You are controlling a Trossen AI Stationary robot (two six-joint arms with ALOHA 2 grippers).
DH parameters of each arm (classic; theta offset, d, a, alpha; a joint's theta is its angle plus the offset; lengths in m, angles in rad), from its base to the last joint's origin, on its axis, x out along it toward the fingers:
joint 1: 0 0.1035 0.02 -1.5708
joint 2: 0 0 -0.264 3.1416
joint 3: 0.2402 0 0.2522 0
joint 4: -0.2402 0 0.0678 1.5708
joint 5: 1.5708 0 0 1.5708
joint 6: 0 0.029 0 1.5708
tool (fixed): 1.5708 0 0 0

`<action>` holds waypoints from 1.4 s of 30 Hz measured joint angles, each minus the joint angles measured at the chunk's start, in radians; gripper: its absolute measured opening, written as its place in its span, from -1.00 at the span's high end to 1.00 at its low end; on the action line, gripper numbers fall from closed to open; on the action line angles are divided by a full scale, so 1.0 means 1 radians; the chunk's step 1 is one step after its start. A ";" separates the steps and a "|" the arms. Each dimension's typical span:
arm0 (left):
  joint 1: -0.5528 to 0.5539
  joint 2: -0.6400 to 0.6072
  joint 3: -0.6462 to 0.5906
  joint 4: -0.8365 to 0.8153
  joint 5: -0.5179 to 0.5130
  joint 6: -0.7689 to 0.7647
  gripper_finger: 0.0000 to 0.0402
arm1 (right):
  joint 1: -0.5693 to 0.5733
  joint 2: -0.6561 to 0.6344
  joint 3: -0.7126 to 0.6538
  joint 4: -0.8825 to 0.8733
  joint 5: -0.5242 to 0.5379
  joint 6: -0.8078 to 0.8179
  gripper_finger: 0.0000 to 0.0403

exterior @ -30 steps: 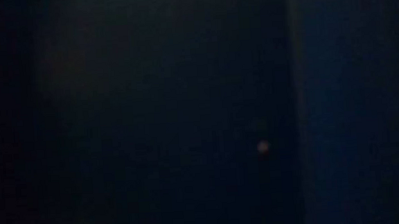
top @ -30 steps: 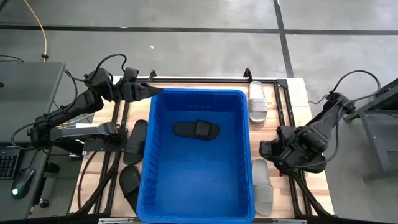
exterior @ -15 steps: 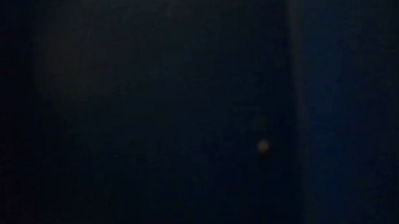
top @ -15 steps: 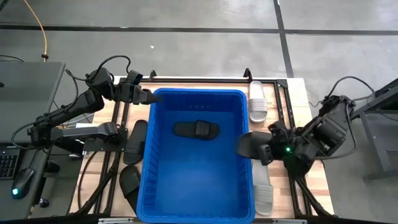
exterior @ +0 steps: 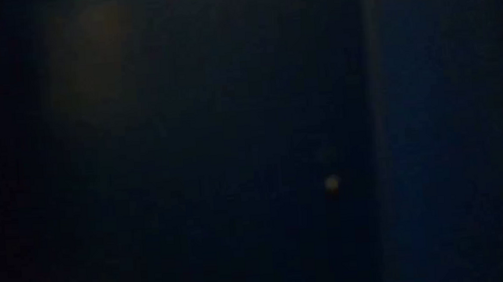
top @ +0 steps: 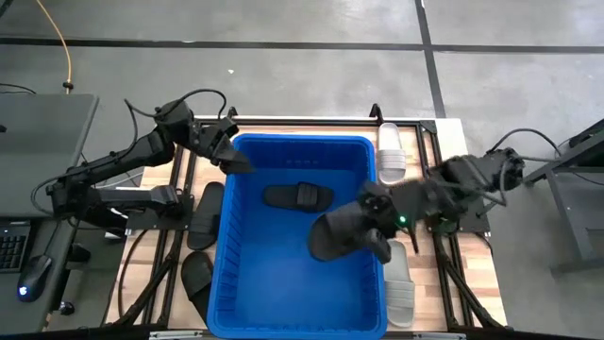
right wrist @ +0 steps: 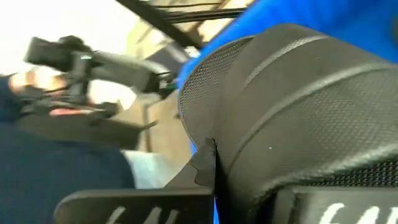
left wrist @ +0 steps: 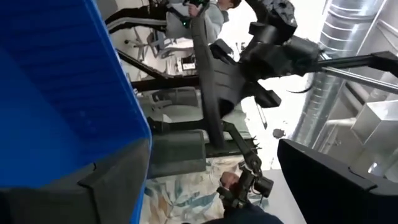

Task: Pick and place slides into bin
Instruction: Put the right black slide in the bin

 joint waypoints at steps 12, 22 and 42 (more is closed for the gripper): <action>-0.123 0.096 0.000 0.051 0.090 -0.065 -0.67 | -0.159 0.101 0.000 0.191 -0.255 -0.135 1.00; -0.295 0.105 0.000 0.049 0.020 -0.078 -0.66 | -0.237 0.177 0.000 0.186 -0.310 -0.131 1.00; -0.380 0.171 0.000 0.066 -0.040 -0.079 -0.43 | -0.304 0.236 -0.001 0.341 -0.359 -0.122 1.00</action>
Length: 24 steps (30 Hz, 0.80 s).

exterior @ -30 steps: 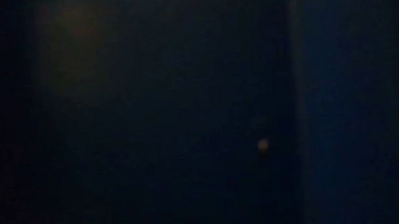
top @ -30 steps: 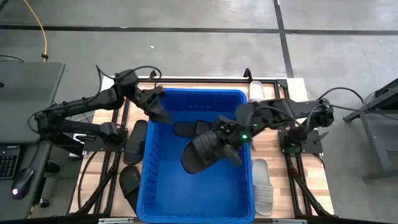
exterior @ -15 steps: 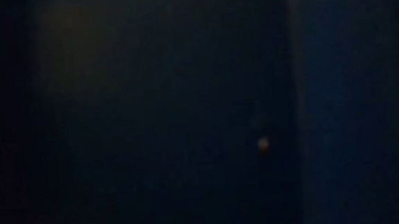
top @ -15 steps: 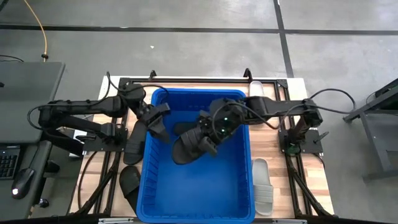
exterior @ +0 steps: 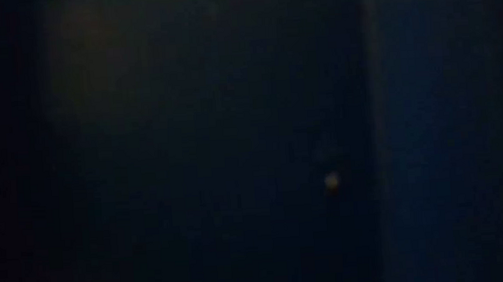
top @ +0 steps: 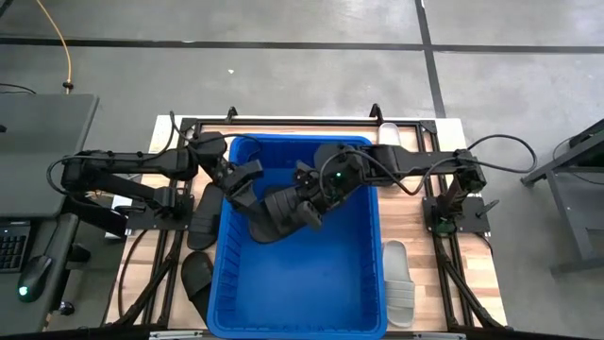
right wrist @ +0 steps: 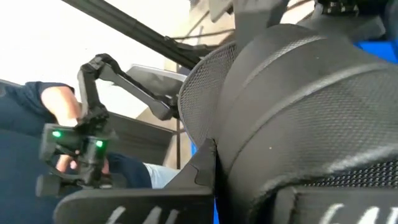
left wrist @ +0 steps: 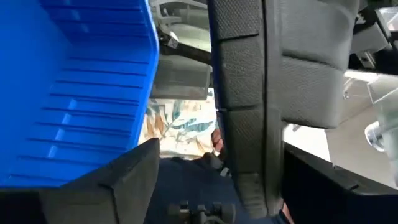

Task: Pick and place slides into bin
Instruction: Put the right black slide in the bin

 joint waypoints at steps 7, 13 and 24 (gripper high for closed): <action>0.000 0.017 0.002 0.013 -0.005 0.029 0.19 | -0.002 0.011 0.000 0.008 -0.001 -0.002 1.00; 0.000 0.020 0.000 0.017 0.021 0.043 0.81 | -0.002 0.013 0.000 -0.004 0.010 -0.018 1.00; 0.002 -0.028 -0.002 -0.017 0.009 0.066 0.81 | 0.008 -0.008 0.003 -0.088 0.074 0.035 0.73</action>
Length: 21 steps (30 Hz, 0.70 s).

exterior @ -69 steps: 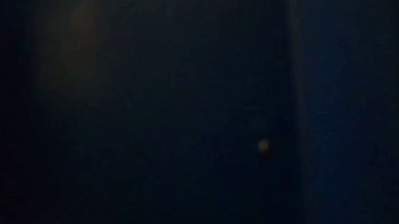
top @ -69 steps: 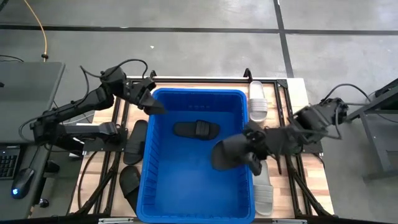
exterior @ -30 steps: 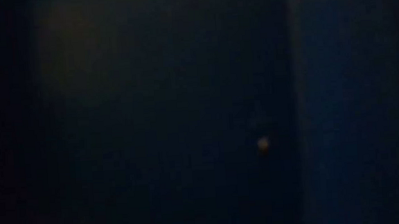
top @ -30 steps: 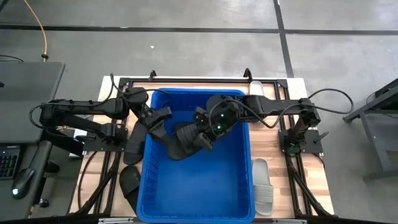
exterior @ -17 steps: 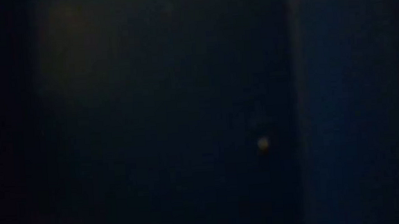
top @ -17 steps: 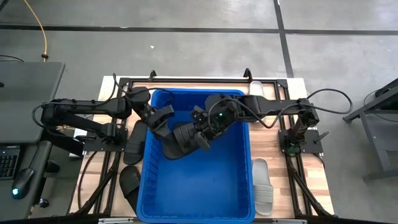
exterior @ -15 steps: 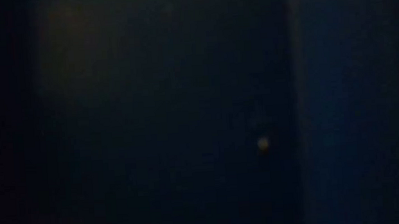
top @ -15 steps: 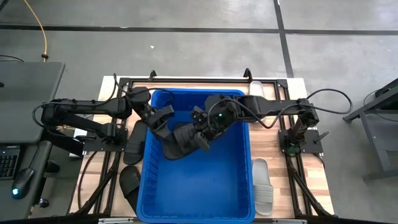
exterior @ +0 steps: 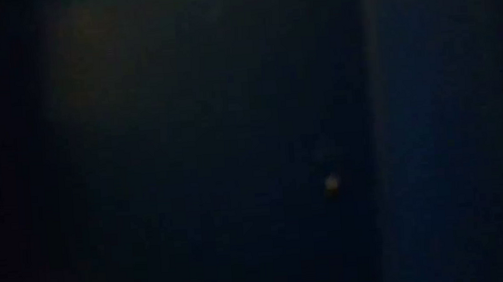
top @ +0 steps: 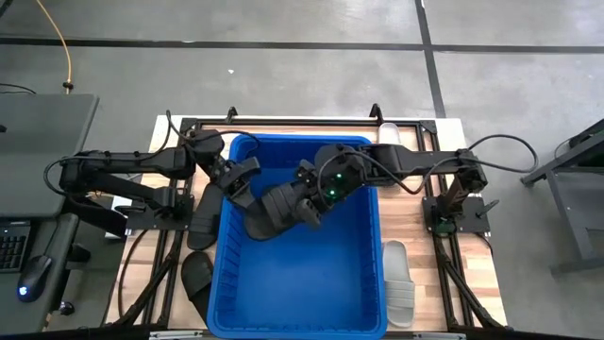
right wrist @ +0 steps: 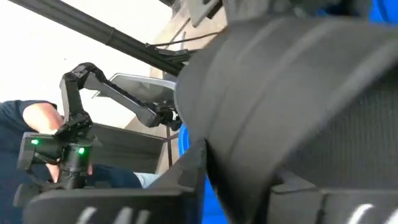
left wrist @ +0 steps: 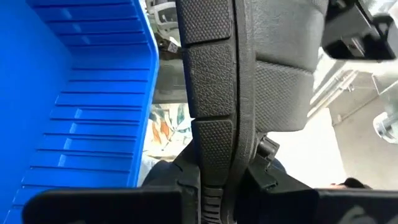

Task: Pick and place slides into bin
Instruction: Put the right black slide in the bin

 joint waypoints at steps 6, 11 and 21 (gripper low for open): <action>-0.002 -0.027 -0.001 -0.064 0.026 0.047 0.81 | 0.013 -0.045 0.000 -0.118 0.073 0.007 0.35; -0.003 -0.067 0.003 -0.126 0.013 0.092 0.81 | 0.011 -0.098 -0.002 -0.225 0.215 0.004 0.06; -0.003 -0.171 0.002 -0.178 -0.398 0.191 0.81 | 0.101 -0.197 -0.003 -0.338 0.603 0.019 -0.19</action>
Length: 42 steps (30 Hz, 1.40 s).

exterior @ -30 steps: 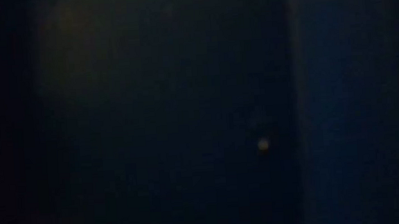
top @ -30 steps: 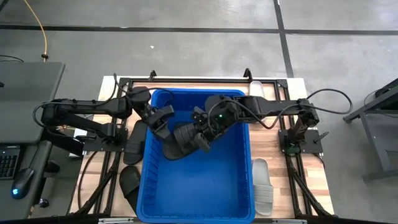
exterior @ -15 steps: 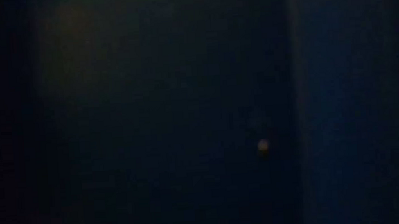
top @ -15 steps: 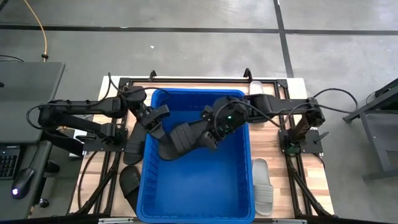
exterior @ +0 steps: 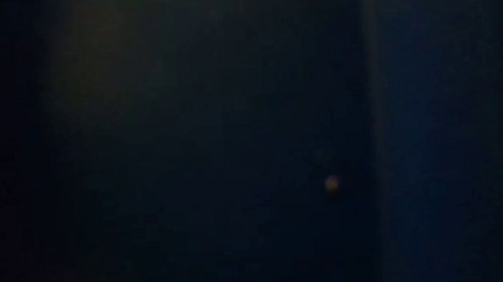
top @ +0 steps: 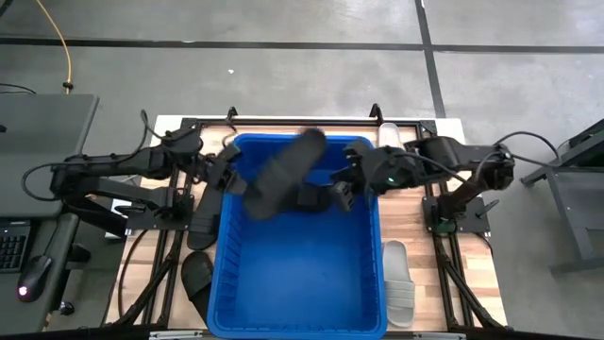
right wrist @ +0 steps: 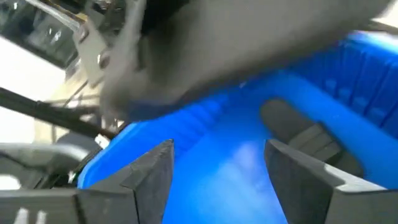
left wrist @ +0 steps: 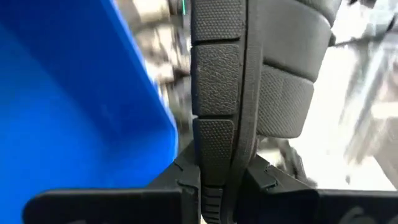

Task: Pick and place slides into bin
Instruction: Put the right black slide in the bin

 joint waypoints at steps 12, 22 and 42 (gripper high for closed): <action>0.000 -0.067 0.000 0.146 -0.622 0.130 0.81 | 0.035 -0.011 -0.031 0.059 0.264 0.140 -0.20; -0.025 0.032 0.000 0.306 -0.754 0.135 0.81 | -0.037 -0.008 -0.243 0.712 0.300 0.037 -0.20; -0.027 0.051 0.000 0.382 -0.717 0.159 0.81 | -0.094 -0.008 -0.488 1.223 0.347 -0.018 -0.19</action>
